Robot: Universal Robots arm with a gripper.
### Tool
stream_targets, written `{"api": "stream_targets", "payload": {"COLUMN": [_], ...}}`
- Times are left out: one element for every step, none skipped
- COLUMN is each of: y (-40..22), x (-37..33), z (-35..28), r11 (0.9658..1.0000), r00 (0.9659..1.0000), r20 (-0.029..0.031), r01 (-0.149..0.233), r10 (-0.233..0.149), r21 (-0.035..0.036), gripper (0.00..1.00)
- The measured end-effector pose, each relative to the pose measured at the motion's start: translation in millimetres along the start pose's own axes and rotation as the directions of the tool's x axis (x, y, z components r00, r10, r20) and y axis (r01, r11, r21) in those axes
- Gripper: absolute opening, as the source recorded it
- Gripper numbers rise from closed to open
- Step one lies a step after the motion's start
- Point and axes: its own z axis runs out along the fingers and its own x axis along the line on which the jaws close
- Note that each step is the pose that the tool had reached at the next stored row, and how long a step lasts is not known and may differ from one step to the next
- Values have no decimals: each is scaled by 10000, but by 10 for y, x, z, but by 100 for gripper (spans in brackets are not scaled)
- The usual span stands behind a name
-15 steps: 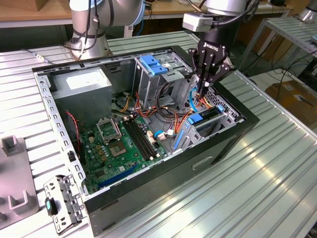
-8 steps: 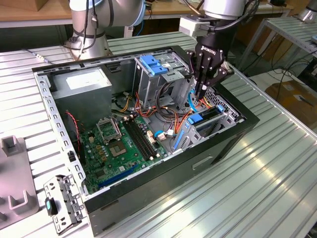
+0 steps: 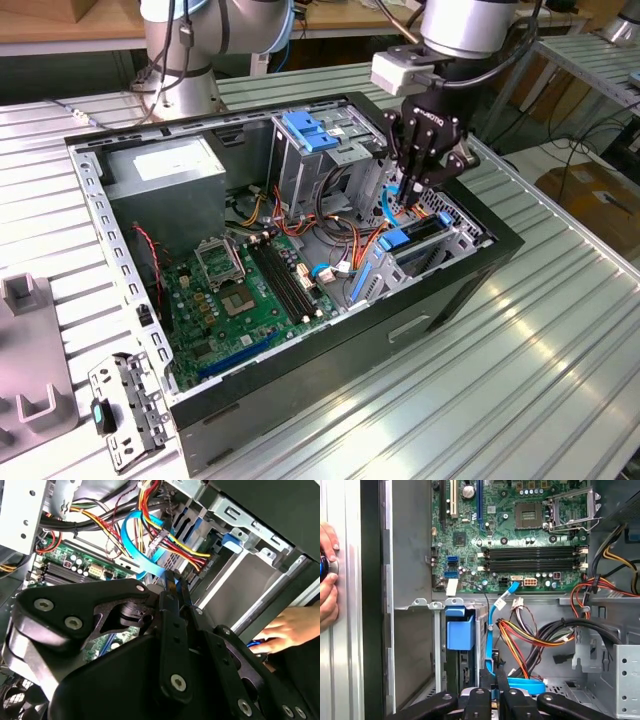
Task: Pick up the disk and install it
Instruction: 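Insert the second disk wire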
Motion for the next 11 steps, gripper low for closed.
{"api": "stream_targets", "payload": {"y": [22,42,49,53,54,54,54,55,55,55,55], "x": [13,20,21,22,22,22,22,23,22,23,22], "z": [5,8,8,8,9,9,9,9,9,9,9], "r11": [10000,10000,10000,10000,10000,10000,10000,10000,10000,10000,10000], "r00": [10000,10000,10000,10000,10000,10000,10000,10000,10000,10000,10000], "r20": [6,9,8,9,9,10,10,9,10,9,10], "r01": [-2,-2,-4,-4,-3,-2,-2,-3,-3,-4,-4], "r10": [2,2,4,4,3,2,2,3,3,4,3], "r21": [50,75,79,81,82,82,82,82,82,82,82], "gripper": [16,16,16,16,16,16,16,16,16,16,16]}}
